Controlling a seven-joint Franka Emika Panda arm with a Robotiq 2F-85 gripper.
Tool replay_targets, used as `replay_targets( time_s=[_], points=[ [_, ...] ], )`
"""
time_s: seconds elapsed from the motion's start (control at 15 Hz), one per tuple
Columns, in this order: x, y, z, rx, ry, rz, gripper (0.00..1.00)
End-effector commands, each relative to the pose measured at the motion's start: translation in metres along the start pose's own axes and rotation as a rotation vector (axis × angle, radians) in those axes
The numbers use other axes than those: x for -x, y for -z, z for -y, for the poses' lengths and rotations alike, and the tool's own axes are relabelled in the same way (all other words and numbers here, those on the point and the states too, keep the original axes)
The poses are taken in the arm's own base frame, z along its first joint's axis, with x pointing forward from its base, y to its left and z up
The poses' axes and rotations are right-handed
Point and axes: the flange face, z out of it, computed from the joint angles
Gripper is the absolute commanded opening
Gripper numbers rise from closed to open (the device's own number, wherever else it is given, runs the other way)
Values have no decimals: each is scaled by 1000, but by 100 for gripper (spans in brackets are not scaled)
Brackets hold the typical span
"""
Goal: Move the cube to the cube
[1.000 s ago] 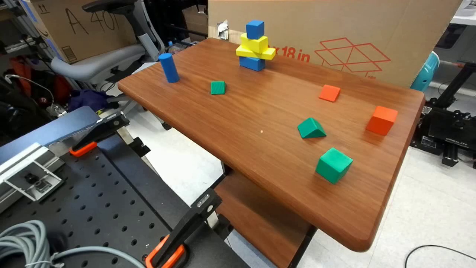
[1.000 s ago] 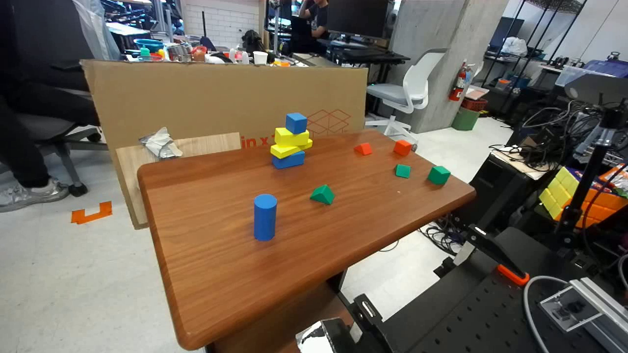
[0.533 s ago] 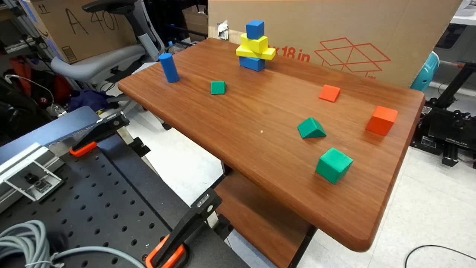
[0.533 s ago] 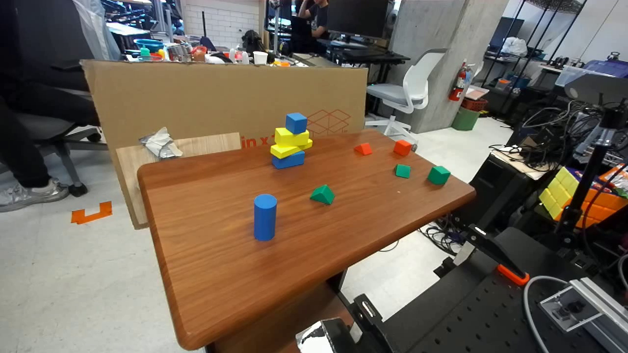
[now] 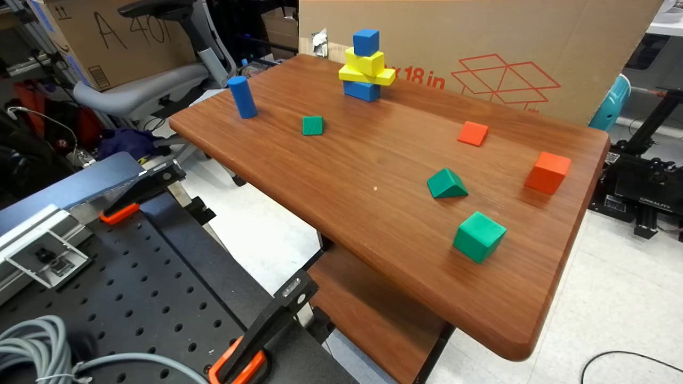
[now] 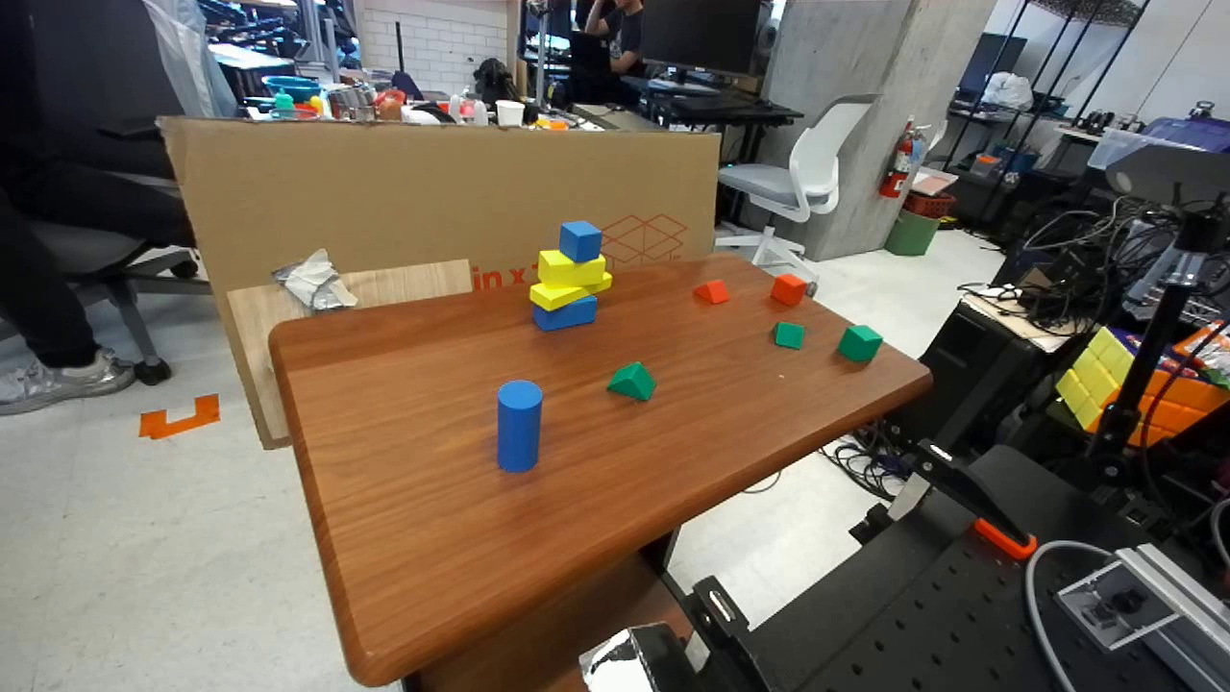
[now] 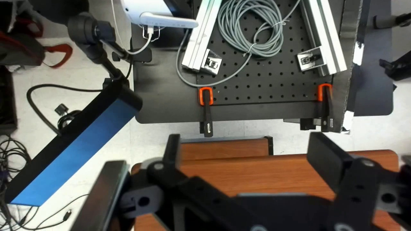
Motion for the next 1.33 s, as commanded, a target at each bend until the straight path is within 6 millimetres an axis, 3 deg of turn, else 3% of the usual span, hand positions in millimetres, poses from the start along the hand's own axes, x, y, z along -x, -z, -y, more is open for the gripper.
replay_targets(
  time_s=[0.0, 0.67, 1.27],
  points=[
    [-39, 6, -26, 39, 13, 2, 100],
    [-122, -33, -75, 101, 32, -102, 100],
    [-183, -85, -94, 108, 12, -60, 100]
  ],
)
